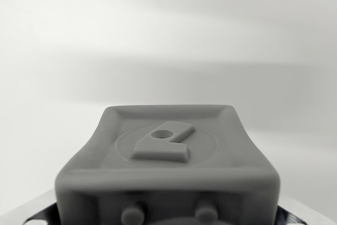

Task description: Destack cube

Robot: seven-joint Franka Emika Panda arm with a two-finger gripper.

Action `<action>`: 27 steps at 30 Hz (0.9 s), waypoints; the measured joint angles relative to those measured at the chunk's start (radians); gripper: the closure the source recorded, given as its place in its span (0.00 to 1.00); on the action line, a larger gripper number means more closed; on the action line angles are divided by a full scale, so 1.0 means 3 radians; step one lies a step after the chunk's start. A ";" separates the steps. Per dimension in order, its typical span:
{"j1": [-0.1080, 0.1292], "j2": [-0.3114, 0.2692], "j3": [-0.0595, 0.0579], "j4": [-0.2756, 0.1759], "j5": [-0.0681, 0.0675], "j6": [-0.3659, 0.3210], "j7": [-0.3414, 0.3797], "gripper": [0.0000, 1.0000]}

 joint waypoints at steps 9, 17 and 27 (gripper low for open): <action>0.0098 0.0012 0.0011 -0.0001 -0.0005 0.0014 0.0021 1.00; 0.0186 0.0026 0.0020 0.0000 -0.0011 0.0026 0.0040 1.00; 0.0295 0.0048 0.0027 0.0011 -0.0016 0.0035 0.0057 1.00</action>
